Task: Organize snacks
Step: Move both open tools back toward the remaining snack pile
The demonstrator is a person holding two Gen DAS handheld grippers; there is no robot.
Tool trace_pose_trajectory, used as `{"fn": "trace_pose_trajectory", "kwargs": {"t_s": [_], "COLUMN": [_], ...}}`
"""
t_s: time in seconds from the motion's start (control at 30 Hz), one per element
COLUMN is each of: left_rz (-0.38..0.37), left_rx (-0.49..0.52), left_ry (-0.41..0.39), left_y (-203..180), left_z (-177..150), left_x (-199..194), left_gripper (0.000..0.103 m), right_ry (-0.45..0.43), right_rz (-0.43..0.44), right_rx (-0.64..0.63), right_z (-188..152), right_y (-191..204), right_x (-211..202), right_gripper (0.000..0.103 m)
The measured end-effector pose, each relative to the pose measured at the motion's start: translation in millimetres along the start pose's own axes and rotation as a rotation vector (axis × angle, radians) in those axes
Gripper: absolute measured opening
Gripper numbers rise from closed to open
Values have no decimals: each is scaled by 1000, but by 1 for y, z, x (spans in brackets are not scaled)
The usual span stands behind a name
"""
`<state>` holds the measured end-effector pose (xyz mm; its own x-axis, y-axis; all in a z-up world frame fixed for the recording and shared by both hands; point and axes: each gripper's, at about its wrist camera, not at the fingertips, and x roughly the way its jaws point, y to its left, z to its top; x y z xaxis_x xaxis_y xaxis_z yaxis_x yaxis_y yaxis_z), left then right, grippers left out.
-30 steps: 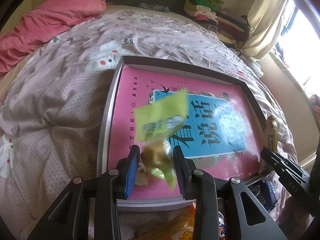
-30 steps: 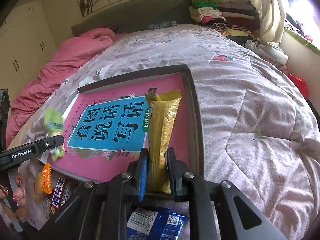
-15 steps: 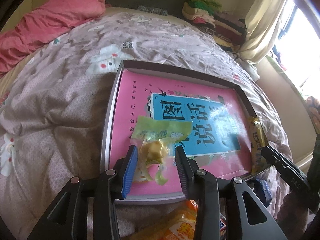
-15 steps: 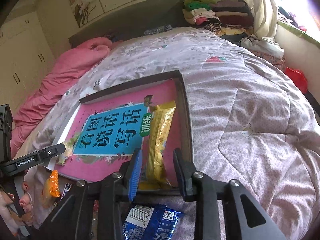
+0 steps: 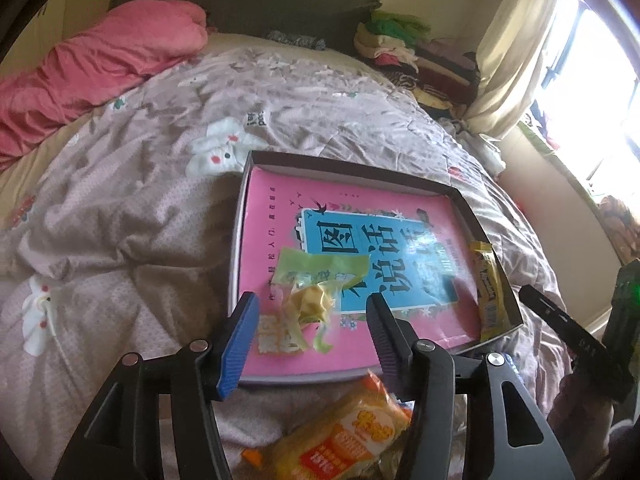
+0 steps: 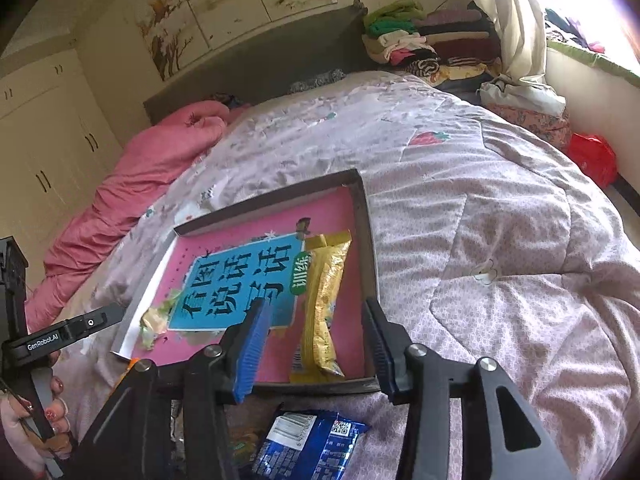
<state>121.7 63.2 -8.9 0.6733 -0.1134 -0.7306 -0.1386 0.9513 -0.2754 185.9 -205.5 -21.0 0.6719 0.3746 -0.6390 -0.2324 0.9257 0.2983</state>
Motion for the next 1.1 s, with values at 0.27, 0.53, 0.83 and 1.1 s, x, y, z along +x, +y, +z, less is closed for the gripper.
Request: {"fn": "trace_pose_trajectory", "kwargs": {"t_s": [0.27, 0.53, 0.83, 1.1], "left_rz": [-19, -23, -26, -35], "left_rx": [50, 117, 165, 192], "left_ry": [-25, -11, 23, 38], "left_y": [1, -3, -8, -10], "left_z": [-5, -19, -37, -45], "left_x": [-23, -31, -33, -38], "left_gripper": [70, 70, 70, 70], "right_ry": [-40, -40, -33, -25], "right_rz": [39, 48, 42, 39], "right_rx": [5, 1, 1, 6], "right_z": [0, -4, -13, -21], "right_y": [2, 7, 12, 14], "right_x": [-15, -21, -31, -38], "right_gripper": [54, 60, 62, 63]}}
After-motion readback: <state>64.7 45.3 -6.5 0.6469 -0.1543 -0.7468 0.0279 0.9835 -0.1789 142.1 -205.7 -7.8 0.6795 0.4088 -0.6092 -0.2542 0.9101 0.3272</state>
